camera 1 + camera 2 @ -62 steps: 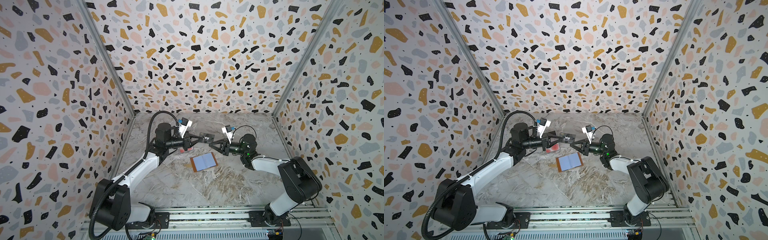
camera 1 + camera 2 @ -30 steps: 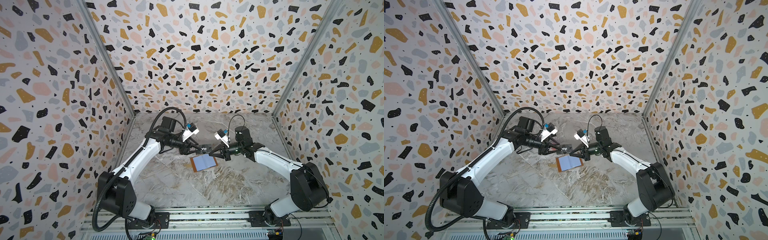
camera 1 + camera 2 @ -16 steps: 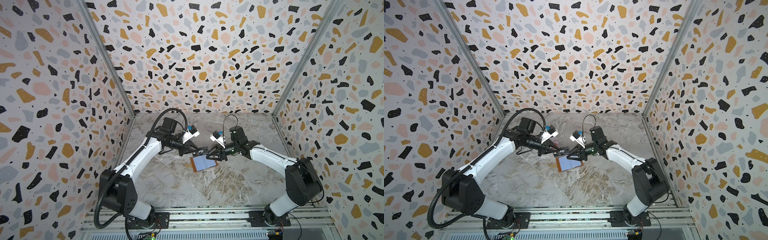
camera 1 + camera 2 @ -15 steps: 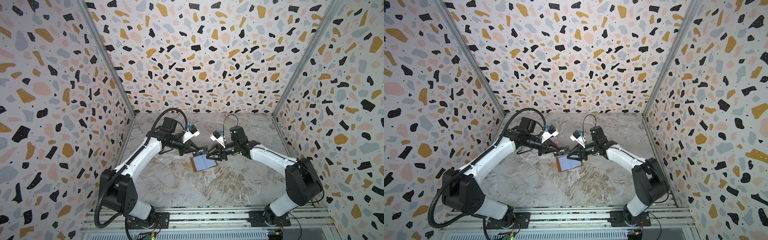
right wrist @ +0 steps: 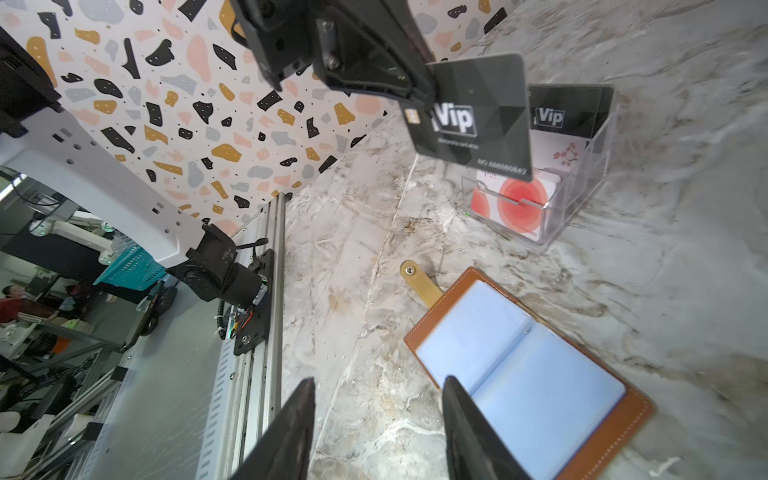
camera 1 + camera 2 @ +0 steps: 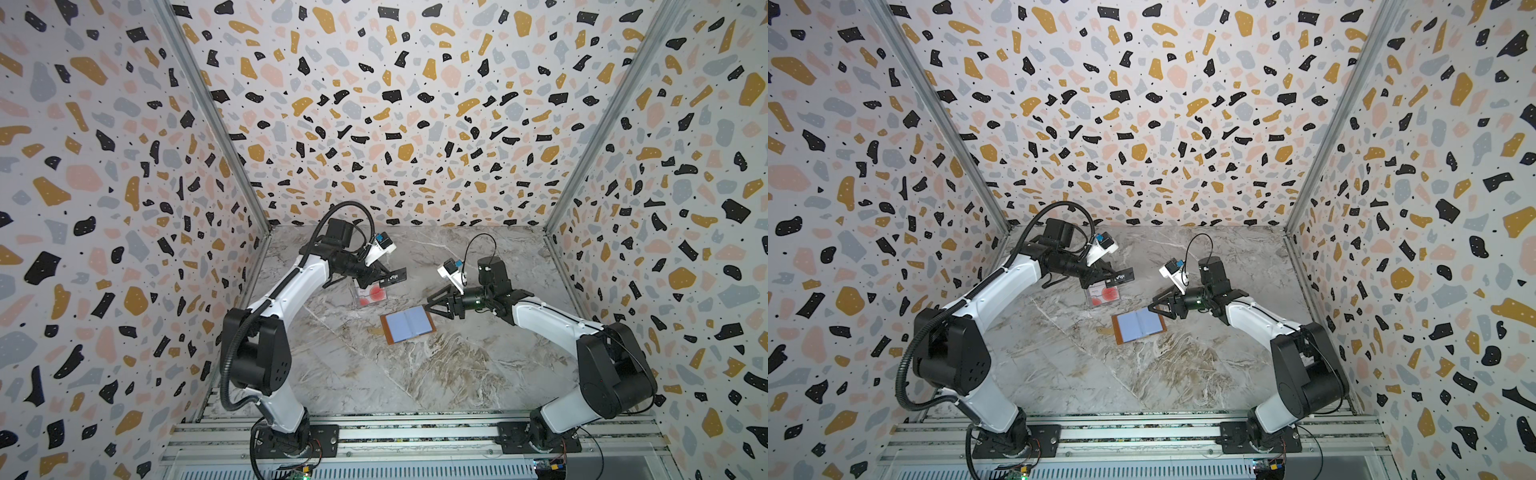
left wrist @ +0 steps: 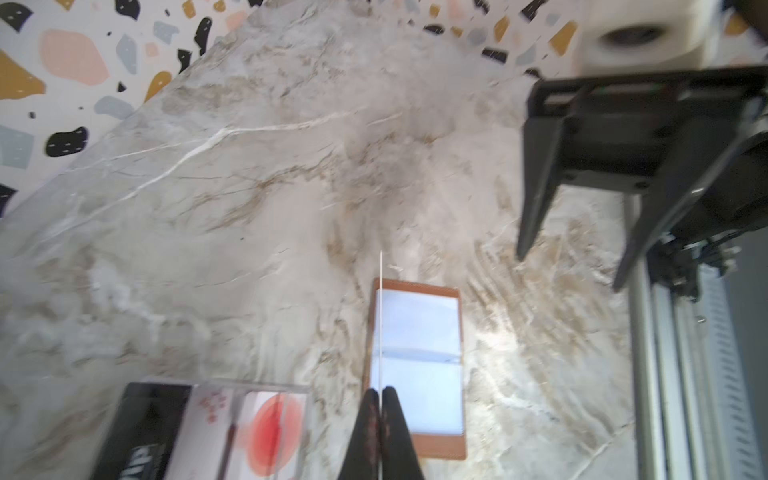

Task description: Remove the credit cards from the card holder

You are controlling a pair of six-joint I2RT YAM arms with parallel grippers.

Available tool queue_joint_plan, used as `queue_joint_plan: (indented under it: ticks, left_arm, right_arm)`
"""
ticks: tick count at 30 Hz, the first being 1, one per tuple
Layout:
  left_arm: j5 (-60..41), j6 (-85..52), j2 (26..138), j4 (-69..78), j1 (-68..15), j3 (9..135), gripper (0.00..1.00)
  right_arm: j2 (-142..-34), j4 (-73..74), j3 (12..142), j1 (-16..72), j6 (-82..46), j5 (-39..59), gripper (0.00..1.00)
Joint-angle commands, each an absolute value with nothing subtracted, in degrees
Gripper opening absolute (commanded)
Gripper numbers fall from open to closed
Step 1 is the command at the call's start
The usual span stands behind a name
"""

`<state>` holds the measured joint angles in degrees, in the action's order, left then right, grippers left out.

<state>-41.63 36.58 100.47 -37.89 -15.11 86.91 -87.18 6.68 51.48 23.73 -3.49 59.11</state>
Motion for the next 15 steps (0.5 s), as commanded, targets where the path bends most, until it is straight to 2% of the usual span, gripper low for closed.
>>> queue_joint_plan:
  ticks: [1, 7, 15]
  left_arm:
    - [-34.4, 49.0, 105.7, -48.5, -12.8, 94.1, 0.0]
    - [-37.0, 51.3, 111.0, -45.3, -7.0, 96.9, 0.0]
    - [-38.9, 54.8, 118.3, -48.3, -3.8, 102.7, 0.0]
  right_arm:
    - [-84.7, 7.7, 51.1, 23.5, -3.8, 56.4, 0.5]
    - [-83.3, 9.5, 48.6, 23.6, -4.9, 56.1, 0.5]
    - [-82.2, 9.6, 46.9, 23.5, -4.8, 55.6, 0.5]
